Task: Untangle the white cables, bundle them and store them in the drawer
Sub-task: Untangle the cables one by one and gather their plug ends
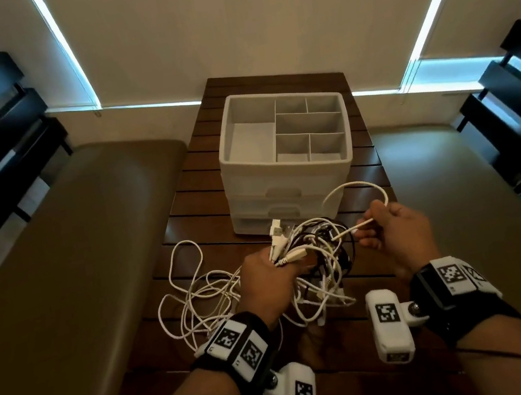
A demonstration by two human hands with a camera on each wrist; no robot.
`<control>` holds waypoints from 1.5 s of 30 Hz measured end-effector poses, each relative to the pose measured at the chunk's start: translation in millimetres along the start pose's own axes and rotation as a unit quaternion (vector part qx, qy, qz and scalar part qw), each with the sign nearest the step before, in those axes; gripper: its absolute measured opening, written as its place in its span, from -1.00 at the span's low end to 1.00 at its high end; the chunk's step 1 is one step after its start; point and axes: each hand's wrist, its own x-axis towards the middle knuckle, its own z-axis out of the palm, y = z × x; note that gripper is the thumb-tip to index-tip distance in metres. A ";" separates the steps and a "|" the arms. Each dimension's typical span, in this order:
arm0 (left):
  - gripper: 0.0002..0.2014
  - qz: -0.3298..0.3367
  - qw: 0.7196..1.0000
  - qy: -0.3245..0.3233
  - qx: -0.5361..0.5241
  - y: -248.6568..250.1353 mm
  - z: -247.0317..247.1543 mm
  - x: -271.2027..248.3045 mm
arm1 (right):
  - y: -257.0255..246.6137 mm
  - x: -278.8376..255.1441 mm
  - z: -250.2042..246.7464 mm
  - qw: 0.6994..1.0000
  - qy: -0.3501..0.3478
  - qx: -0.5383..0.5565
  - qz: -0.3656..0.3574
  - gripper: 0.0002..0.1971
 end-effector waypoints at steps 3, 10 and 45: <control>-0.83 0.006 1.000 -0.017 -0.014 -1.4 0.5 -0.8 | 0.3 -2.6 0.4 0.992 -0.029 -0.119 -0.028 -0.83; -0.86 0.022 0.999 -0.030 -0.030 3.6 4.5 -2.0 | -11.0 -30.9 6.3 0.914 -0.031 -0.343 -0.215 -0.80; -0.76 -0.069 0.995 0.037 -0.054 2.6 -7.0 11.1 | 2.1 -20.5 -12.5 0.899 -0.207 -0.386 -0.023 -0.88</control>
